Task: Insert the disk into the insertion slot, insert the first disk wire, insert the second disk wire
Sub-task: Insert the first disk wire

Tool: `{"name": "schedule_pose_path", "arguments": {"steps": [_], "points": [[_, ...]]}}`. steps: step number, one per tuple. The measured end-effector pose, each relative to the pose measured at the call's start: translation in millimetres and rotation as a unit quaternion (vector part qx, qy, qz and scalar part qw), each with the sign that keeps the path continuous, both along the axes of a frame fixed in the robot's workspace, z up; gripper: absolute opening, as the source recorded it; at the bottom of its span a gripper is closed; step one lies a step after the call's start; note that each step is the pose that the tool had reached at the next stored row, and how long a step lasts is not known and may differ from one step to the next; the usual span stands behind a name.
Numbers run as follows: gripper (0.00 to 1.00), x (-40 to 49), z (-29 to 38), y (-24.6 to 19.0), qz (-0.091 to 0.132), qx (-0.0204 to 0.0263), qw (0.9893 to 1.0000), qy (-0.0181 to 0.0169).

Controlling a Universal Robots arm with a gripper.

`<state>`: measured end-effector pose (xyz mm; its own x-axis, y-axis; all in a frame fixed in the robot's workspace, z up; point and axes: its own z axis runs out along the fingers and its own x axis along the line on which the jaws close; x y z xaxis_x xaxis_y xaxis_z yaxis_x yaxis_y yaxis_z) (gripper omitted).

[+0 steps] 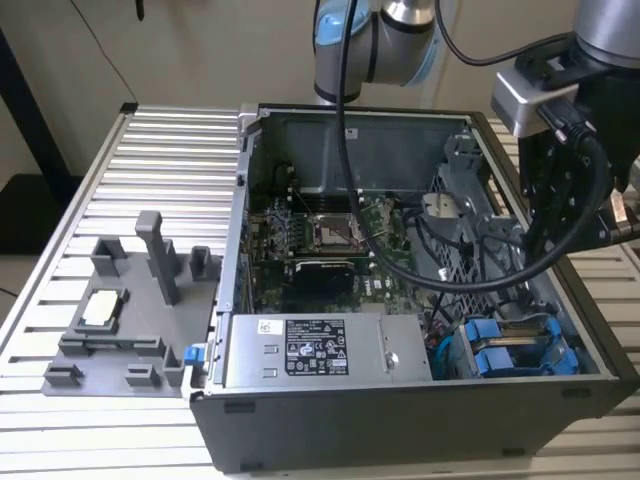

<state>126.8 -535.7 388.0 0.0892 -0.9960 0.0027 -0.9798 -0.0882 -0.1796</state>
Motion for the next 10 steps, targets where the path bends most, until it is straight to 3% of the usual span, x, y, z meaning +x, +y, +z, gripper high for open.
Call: {"name": "schedule_pose_path", "arguments": {"steps": [7,10], "points": [[0.19,16.3,-0.7,-2.1,0.000,-0.0011,0.9992,0.0409],[0.19,22.9,-0.9,-3.5,0.000,-0.0012,0.9984,0.0566]]}}
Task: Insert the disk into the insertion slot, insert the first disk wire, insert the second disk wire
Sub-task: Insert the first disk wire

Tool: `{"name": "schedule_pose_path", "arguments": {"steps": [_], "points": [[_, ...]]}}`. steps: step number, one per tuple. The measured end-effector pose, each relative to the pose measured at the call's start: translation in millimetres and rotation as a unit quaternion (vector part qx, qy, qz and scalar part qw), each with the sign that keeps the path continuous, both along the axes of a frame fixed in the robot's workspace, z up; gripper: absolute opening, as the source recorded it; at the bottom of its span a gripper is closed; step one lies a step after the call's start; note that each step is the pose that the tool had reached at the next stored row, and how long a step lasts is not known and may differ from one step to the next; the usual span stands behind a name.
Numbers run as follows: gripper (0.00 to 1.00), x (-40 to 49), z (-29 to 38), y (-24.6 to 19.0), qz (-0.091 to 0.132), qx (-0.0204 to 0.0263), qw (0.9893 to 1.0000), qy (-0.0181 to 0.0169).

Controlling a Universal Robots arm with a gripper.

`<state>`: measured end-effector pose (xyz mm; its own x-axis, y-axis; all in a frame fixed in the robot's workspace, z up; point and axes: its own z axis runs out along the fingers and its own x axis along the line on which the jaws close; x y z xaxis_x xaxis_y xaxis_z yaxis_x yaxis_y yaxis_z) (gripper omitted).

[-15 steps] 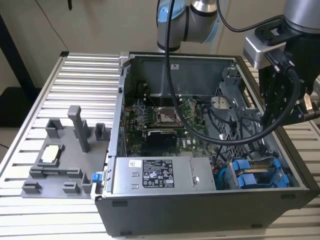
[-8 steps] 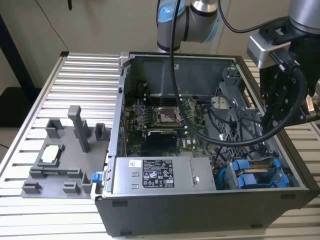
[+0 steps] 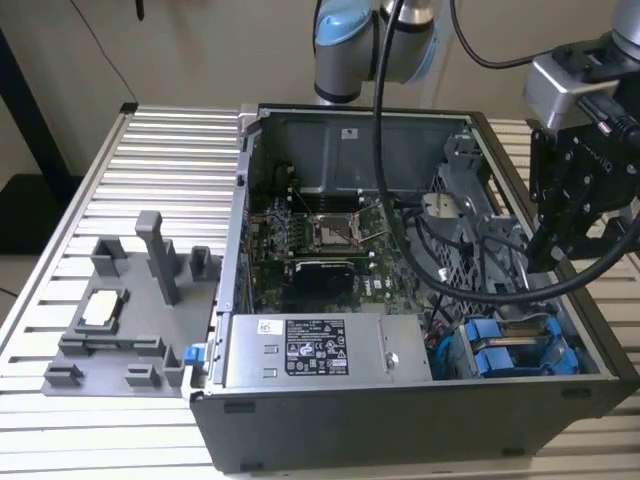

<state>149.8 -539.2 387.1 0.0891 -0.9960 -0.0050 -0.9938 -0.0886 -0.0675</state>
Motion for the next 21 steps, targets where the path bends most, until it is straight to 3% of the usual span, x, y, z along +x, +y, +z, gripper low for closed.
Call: {"name": "schedule_pose_path", "arguments": {"steps": [6,8,9,15,21], "points": [[0.19,9.3,-0.8,-3.2,0.000,0.0000,0.9996,0.0281],[0.19,11.6,-1.2,-5.5,0.000,0.0000,0.9994,0.0356],[0.19,12.6,-1.4,-7.0,0.000,-0.0001,0.9993,0.0376],[0.19,17.0,-3.9,-14.5,-0.001,0.0000,0.9992,0.0400],[0.19,17.5,-6.6,-15.7,-0.010,0.0026,0.9991,0.0401]]}}
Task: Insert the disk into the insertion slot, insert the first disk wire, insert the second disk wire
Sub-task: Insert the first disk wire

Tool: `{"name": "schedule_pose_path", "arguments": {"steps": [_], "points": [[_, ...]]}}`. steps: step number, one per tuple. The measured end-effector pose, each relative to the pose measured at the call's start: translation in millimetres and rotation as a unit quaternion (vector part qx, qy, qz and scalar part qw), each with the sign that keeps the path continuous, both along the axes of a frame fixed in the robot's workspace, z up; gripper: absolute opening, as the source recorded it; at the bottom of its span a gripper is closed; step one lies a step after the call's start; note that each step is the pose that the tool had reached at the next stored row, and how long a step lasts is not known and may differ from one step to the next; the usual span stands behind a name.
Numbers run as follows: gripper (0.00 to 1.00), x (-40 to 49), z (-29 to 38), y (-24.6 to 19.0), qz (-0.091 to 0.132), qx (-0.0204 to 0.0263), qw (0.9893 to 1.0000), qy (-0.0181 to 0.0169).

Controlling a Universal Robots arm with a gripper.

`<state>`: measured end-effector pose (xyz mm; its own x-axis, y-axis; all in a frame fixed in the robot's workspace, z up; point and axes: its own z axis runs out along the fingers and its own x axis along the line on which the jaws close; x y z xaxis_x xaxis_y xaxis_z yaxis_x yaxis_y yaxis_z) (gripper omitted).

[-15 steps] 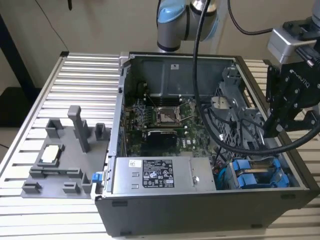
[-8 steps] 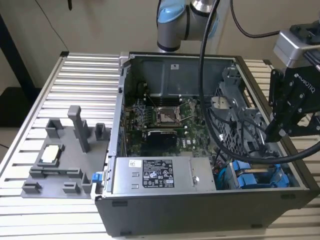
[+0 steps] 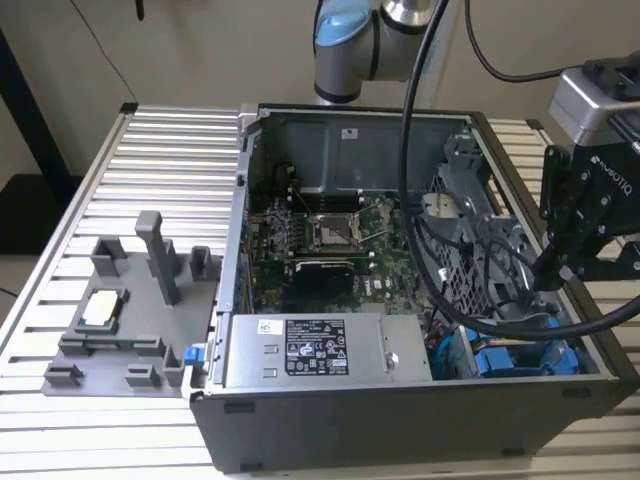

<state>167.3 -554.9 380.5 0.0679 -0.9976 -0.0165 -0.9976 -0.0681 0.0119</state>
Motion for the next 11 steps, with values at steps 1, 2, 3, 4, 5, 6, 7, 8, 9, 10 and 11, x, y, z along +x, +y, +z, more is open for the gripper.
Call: {"name": "schedule_pose_path", "arguments": {"steps": [1,2,3,4,5,6,7,8,9,10,11], "points": [[0.19,0.0,-0.1,0.0,-0.001,0.0000,1.0000,0.0000],[0.19,0.0,-0.3,-0.1,-0.003,0.0002,1.0000,0.0000],[0.19,0.0,-0.5,-0.1,-0.006,0.0005,1.0000,0.0000],[0.19,0.0,-0.8,-0.1,-0.010,0.0015,0.9999,0.0000],[0.19,0.0,-1.2,-0.2,-0.013,0.0028,0.9999,0.0000],[0.19,0.0,-1.3,-0.6,-0.014,0.0041,0.9999,0.0000],[0.19,0.0,-1.5,-1.1,-0.015,0.0053,0.9999,0.0001],[0.19,0.0,-1.9,-1.6,-0.015,0.0058,0.9999,0.0000],[0.19,0.0,-2.3,-2.3,-0.015,0.0061,0.9999,0.0000],[0.19,0.0,-3.0,-2.9,-0.015,0.0065,0.9999,0.0000],[0.19,0.0,-3.9,-3.5,-0.015,0.0071,0.9999,0.0001]]}}
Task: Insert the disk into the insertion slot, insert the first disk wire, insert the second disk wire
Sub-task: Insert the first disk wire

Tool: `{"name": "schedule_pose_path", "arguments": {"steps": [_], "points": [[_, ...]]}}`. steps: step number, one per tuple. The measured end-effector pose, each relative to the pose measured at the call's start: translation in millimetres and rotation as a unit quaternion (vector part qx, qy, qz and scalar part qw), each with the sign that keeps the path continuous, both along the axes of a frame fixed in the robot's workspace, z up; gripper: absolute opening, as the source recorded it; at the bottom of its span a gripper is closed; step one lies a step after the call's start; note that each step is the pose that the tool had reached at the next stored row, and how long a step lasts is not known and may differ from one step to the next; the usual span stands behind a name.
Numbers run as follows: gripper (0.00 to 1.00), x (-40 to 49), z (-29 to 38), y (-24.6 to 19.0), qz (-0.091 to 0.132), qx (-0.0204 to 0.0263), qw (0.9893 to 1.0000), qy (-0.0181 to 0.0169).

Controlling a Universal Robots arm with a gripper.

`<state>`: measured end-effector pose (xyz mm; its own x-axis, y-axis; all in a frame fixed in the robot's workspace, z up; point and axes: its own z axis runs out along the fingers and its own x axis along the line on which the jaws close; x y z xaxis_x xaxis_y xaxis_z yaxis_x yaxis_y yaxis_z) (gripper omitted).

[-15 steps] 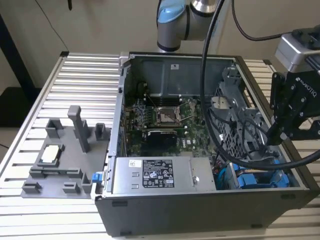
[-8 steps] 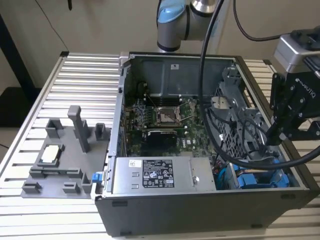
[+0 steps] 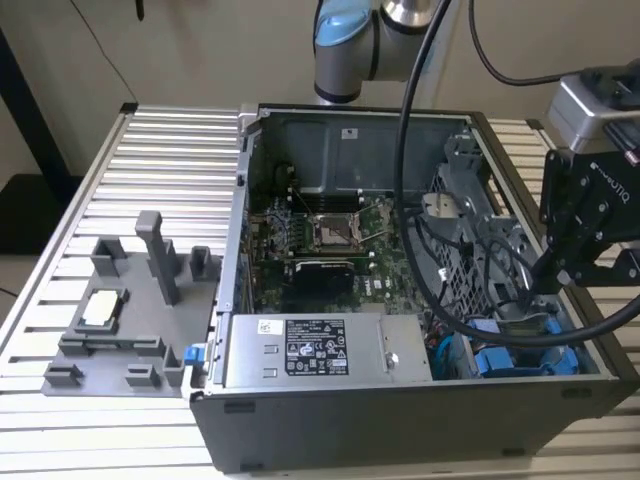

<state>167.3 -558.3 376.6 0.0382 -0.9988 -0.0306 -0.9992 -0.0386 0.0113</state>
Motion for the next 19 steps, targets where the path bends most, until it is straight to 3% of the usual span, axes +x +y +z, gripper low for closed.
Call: {"name": "schedule_pose_path", "arguments": {"steps": [10,15,19], "points": [[0.19,0.0,-3.0,-1.3,0.000,0.0050,1.0000,0.0000],[0.19,0.1,-9.4,-4.2,0.000,0.0113,0.9999,0.0000],[0.19,0.4,-12.7,-7.5,-0.001,0.0119,0.9999,0.0000]]}}
